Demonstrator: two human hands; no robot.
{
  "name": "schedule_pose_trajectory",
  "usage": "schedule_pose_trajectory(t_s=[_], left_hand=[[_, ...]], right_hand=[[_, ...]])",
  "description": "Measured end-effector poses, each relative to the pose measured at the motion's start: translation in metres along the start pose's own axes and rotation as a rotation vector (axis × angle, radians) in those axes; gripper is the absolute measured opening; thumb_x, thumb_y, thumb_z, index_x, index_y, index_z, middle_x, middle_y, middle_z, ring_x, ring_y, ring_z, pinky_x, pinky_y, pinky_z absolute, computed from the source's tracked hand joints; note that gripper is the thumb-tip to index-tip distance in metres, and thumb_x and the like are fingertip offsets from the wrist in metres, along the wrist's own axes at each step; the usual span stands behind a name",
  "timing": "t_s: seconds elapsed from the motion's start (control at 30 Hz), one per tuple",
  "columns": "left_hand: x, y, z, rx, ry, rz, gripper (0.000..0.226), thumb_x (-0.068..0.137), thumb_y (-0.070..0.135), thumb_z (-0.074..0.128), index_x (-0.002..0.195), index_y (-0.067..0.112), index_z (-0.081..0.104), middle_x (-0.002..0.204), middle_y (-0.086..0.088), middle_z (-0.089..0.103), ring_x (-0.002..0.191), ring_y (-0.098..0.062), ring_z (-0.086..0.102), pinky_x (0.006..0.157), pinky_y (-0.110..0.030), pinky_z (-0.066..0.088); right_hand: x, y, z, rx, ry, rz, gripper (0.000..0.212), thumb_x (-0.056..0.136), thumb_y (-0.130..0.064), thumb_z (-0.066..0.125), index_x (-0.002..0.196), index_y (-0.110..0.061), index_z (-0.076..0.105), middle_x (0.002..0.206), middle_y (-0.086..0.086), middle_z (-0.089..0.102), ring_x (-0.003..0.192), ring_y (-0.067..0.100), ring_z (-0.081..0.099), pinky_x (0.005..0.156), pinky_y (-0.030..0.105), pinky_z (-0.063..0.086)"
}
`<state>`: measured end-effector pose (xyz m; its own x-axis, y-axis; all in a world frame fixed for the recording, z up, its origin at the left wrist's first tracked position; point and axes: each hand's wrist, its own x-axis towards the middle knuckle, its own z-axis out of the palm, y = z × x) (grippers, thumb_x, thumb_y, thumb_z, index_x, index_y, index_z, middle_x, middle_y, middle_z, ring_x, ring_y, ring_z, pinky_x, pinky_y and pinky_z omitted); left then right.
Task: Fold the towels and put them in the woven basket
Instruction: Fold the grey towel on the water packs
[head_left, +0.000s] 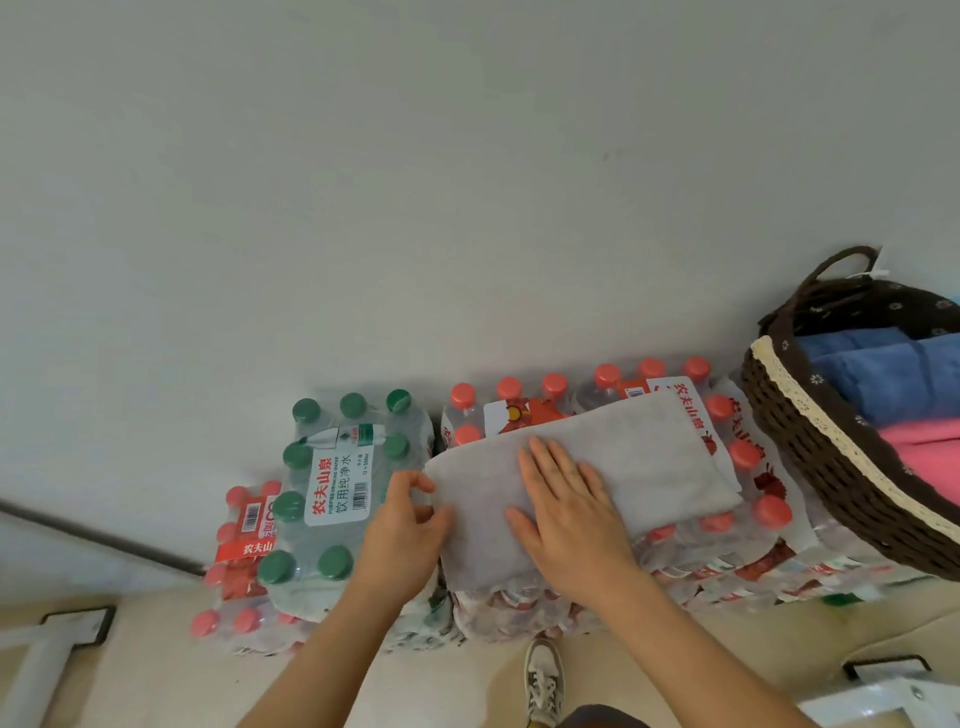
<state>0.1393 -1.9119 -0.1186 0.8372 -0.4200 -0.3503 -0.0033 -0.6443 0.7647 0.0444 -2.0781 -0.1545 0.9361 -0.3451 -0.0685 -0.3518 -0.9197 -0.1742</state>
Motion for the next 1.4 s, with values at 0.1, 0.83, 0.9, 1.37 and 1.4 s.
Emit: schedule_pose_trajectory(t_s=[0.1, 0.83, 0.9, 1.37, 1.4], left_hand=[[-0.001, 0.003, 0.006, 0.12, -0.05, 0.041, 0.021, 0.09, 0.027, 0.055, 0.099, 0.031, 0.037, 0.06, -0.002, 0.056, 0.052, -0.017, 0.05, 0.054, -0.033, 0.042], [-0.036, 0.007, -0.05, -0.867, -0.003, -0.243, 0.052, 0.08, -0.013, 0.058, 0.116, 0.024, 0.059, 0.094, -0.021, 0.064, 0.083, -0.034, 0.061, 0.081, -0.049, 0.048], [-0.035, 0.017, -0.05, -0.92, -0.014, -0.225, 0.046, 0.08, -0.012, 0.058, 0.114, 0.019, 0.061, 0.094, -0.021, 0.066, 0.085, -0.033, 0.06, 0.085, -0.051, 0.047], [0.002, 0.026, -0.064, 0.618, 0.184, 0.631, 0.048, 0.068, 0.012, 0.081, 0.109, 0.032, 0.065, 0.12, -0.002, 0.05, 0.112, -0.021, 0.044, 0.093, -0.036, 0.042], [0.004, 0.026, -0.068, 0.565, 0.077, 0.65, 0.039, 0.068, 0.015, 0.082, 0.1, 0.033, 0.068, 0.121, 0.001, 0.055, 0.112, -0.018, 0.048, 0.093, -0.037, 0.045]], right_hand=[[-0.001, 0.0, 0.002, 0.0, 0.026, -0.008, 0.065, 0.091, -0.052, 0.032, 0.143, -0.015, 0.04, 0.152, 0.004, 0.036, 0.14, 0.02, 0.033, 0.112, 0.042, 0.023], [0.006, -0.055, -0.048, 0.474, -0.411, -0.18, 0.102, 0.07, -0.082, 0.041, 0.151, -0.036, -0.002, 0.158, -0.016, -0.012, 0.143, 0.001, -0.014, 0.119, 0.037, -0.004], [-0.007, -0.069, -0.063, 0.478, -0.42, -0.219, 0.11, 0.068, -0.078, 0.054, 0.15, -0.035, -0.005, 0.157, -0.02, -0.008, 0.144, 0.001, -0.005, 0.119, 0.039, 0.005], [-0.026, -0.061, -0.072, 0.81, 0.042, -0.017, 0.031, 0.084, -0.013, 0.055, 0.109, -0.03, 0.062, 0.086, -0.011, 0.067, 0.075, 0.008, 0.06, 0.071, 0.027, 0.052], [-0.027, -0.055, -0.075, 0.832, -0.023, -0.026, 0.027, 0.083, -0.012, 0.055, 0.103, -0.029, 0.065, 0.082, -0.01, 0.067, 0.073, 0.006, 0.06, 0.068, 0.025, 0.052]])
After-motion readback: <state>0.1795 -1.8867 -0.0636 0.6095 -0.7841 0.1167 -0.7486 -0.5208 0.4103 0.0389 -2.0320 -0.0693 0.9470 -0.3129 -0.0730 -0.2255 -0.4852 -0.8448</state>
